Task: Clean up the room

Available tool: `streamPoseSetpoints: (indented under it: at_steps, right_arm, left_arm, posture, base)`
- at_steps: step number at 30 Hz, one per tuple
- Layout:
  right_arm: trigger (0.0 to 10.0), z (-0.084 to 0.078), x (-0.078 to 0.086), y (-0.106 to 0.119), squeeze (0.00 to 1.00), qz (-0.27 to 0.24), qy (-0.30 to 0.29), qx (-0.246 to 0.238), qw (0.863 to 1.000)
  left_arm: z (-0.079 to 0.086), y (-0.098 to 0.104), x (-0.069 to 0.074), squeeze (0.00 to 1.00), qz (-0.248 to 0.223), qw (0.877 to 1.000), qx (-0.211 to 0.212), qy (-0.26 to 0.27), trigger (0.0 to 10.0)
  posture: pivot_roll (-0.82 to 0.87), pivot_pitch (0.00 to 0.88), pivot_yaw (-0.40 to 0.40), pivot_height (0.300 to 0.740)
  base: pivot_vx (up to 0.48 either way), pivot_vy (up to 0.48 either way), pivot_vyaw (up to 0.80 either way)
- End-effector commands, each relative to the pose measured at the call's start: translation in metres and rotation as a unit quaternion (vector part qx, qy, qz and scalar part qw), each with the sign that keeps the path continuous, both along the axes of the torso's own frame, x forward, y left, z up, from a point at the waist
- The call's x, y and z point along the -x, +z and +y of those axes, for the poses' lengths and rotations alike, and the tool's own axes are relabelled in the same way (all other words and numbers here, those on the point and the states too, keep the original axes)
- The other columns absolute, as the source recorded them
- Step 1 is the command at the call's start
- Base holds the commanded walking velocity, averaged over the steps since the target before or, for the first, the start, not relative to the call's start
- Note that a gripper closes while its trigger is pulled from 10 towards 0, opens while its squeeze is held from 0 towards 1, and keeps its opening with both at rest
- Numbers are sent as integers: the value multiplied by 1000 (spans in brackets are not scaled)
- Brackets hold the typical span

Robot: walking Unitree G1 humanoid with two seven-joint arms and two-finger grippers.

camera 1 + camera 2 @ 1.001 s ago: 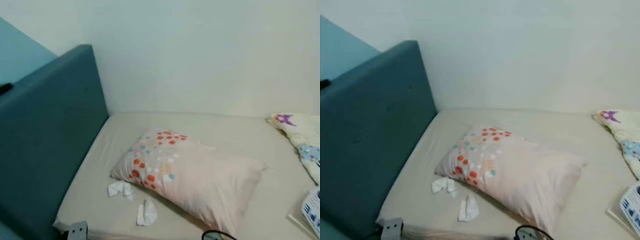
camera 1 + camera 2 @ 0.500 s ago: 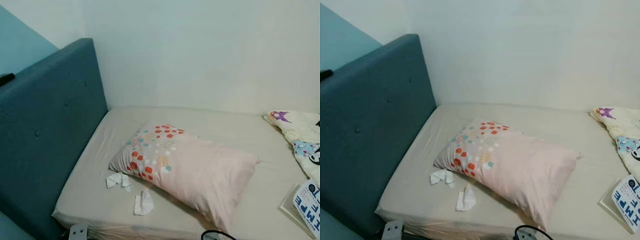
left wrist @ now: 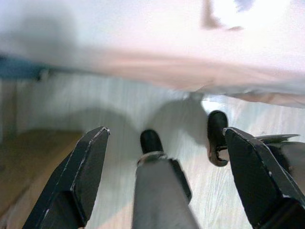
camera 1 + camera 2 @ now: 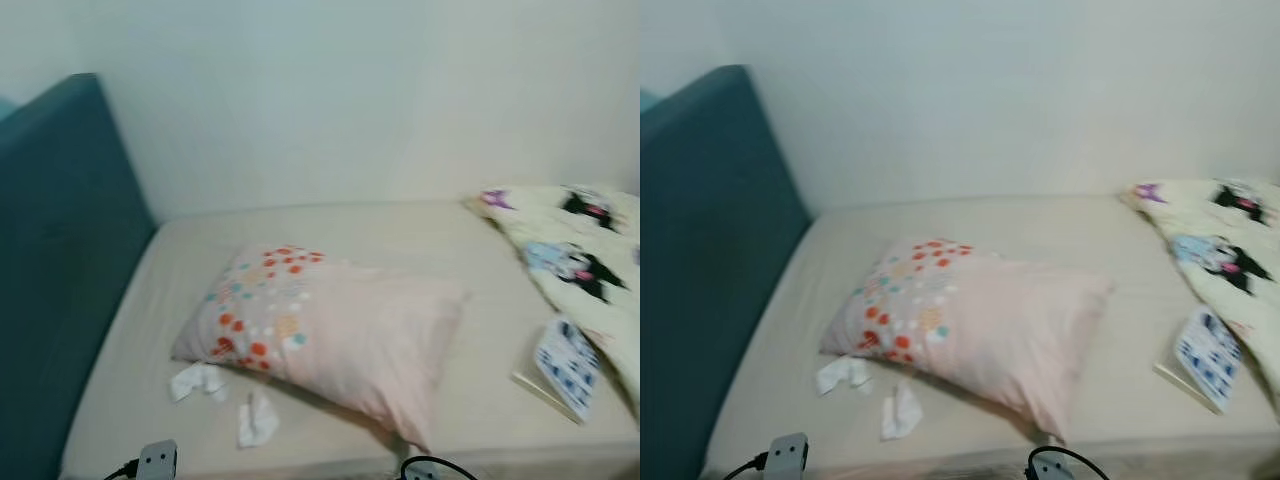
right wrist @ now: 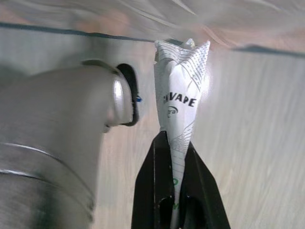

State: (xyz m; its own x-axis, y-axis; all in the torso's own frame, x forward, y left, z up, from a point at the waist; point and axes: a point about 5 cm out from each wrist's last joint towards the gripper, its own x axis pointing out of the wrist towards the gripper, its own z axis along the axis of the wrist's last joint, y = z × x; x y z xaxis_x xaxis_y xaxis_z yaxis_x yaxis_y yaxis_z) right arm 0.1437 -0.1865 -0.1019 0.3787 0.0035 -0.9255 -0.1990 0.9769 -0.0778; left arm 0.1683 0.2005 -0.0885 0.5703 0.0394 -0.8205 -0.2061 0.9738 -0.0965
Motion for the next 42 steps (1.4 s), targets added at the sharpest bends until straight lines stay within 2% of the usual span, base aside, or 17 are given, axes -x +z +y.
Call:
streamPoseSetpoints:
  at_steps: [1, 13, 17, 21, 23, 25, 28, 29, 30, 32, 33, 35, 39, 41, 42]
  right_arm:
    - [10000, 1, 8, -3, 0, 19, 4, 4, 1000]
    - [10000, -2, 9, -3, 0, 19, 5, 10, 1000]
    - [10000, -2, 7, -2, 0, 14, 1, 9, 1000]
    - [10000, -1, -4, 2, 0, -8, -8, 4, 1000]
    - [10000, -1, -20, 8, 0, -38, -15, -2, 999]
    - [10000, 0, -28, 11, 0, -51, -17, -4, 999]
    - [10000, 9, -66, 30, 0, -111, -1, -26, 993]
    - [10000, 11, -74, 34, 0, -123, 4, -31, 992]
    - [10000, 11, -74, 34, 0, -123, 4, -31, 992]
    - [10000, 21, -86, 41, 0, -139, 22, -44, 989]
    - [10000, 21, -86, 41, 0, -139, 22, -44, 989]
    - [10000, 33, -90, 43, 0, -140, 44, -51, 988]
    - [10000, 36, -88, 42, 0, -136, 50, -52, 988]
    - [10000, 41, -77, 35, 0, -118, 61, -53, 990]
    - [10000, 41, -77, 35, 0, -118, 61, -53, 990]
  left_arm:
    - [2, -1, 2, 0, 6, 1000, -11, -11, 10000]
    - [4, 0, 1, 0, 8, 999, -33, -25, 10000]
    - [6, 1, 0, 0, 11, 998, -55, -29, 10000]
    - [11, 2, 0, 0, 14, 997, -78, -20, 10000]
    - [18, 4, -2, 0, 13, 995, -99, -5, 10000]
    - [21, 4, -3, 0, 13, 994, -107, 2, 10000]
    - [31, 10, -9, 0, 2, 991, -125, 37, 10000]
    - [32, 11, -10, 0, 0, 991, -128, 41, 10000]
    - [32, 11, -10, 0, 0, 991, -128, 41, 10000]
    - [32, 12, -12, 0, -6, 992, -116, 48, 10000]
    - [32, 12, -12, 0, -6, 992, -116, 48, 10000]
    - [30, 11, -12, 0, -7, 993, -103, 53, 10000]
    - [29, 11, -12, 0, -7, 994, -100, 53, 10000]
    - [25, 6, -4, 0, 12, 994, -91, 52, 10000]
    - [25, 6, -4, 0, 12, 994, -91, 52, 10000]
  posture:
    - [-50, 0, 2, 727]
    - [-53, 0, 2, 727]
    - [-50, 0, 0, 727]
    - [-47, 0, 0, 727]
    - [-45, 0, -3, 727]
    - [-45, 0, -3, 727]
    - [-32, 0, -11, 727]
    - [-32, 0, -11, 727]
    - [-32, 0, -11, 727]
    - [-24, 0, -16, 727]
    - [-24, 0, -16, 727]
    - [-15, 0, -21, 727]
    - [-14, 0, -21, 727]
    - [-13, 0, -21, 727]
    - [-13, 0, -21, 727]
  base:
    - [0, 0, -706]
    - [0, 0, -707]
    - [0, 0, -708]
    - [0, 0, -712]
    - [0, 0, -712]
    - [0, 0, -712]
    - [0, 0, -712]
    - [0, 0, -712]
    - [0, 0, -712]
    - [0, 0, -712]
    - [0, 0, -712]
    - [0, 0, -719]
    - [0, 0, -719]
    - [-480, 0, -716]
    - [-480, 0, -719]
